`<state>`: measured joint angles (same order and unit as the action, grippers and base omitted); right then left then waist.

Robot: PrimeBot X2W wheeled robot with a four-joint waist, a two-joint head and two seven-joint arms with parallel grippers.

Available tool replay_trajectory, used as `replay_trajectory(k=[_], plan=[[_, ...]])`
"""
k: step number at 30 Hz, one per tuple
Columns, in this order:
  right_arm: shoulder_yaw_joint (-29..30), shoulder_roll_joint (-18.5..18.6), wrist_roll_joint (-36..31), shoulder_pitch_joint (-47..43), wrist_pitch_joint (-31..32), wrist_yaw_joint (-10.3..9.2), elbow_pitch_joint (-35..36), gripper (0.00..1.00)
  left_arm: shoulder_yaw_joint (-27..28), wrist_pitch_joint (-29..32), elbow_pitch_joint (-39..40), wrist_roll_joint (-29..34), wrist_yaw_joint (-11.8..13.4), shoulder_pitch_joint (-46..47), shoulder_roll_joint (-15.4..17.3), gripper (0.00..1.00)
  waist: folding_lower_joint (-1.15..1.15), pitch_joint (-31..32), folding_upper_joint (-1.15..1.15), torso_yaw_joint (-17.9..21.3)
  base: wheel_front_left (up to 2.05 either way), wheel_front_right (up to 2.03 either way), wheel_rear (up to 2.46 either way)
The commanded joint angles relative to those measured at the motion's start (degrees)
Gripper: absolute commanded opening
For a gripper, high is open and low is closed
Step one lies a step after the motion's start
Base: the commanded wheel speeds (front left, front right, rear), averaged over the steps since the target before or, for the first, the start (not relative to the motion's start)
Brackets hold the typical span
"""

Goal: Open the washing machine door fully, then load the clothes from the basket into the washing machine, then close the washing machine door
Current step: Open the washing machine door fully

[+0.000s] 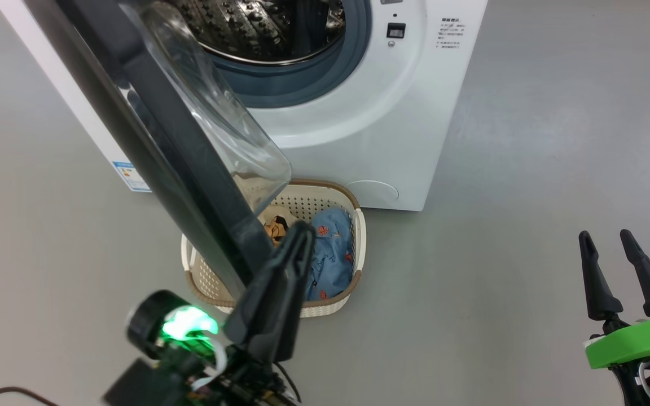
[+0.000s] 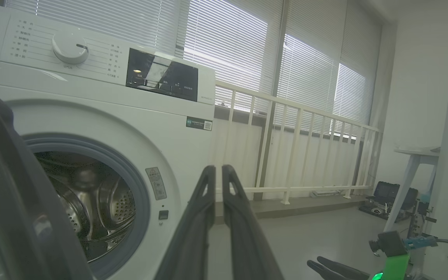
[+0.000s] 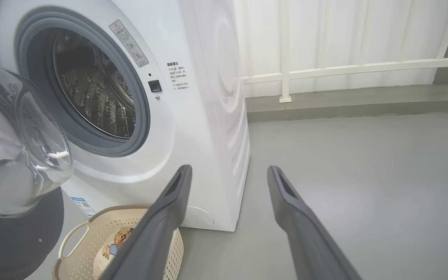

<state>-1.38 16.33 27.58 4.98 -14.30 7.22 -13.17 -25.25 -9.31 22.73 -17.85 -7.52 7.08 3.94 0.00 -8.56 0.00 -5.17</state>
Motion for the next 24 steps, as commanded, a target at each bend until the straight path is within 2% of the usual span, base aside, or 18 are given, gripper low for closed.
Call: replay_trajectory(k=[1, 12, 24], plan=[[-0.64, 0.95, -0.72, 0.08, -0.7, 0.26, 1.64, 1.0, 0.8, 0.32, 0.01, -1.26, 0.03, 0.94, -0.02, 0.0, 0.0, -0.09, 0.0, 0.11, 0.0, 0.0, 0.0], [-0.64, 0.6, -0.89, 0.46, -0.7, 0.26, 1.99, 1.0, -2.62, -0.94, -17.06, -6.82, 1.11, 4.84, -0.85, 0.0, 0.0, -0.77, 0.0, 0.66, 0.0, 0.0, 0.0], [-0.57, 0.57, -0.86, 0.47, -0.7, 0.26, 2.26, 1.0, -2.34, -2.68, -26.72, -9.14, 3.4, 7.45, -0.98, 0.0, 0.0, -1.02, 0.0, 0.67, 0.0, 0.0, 0.0]])
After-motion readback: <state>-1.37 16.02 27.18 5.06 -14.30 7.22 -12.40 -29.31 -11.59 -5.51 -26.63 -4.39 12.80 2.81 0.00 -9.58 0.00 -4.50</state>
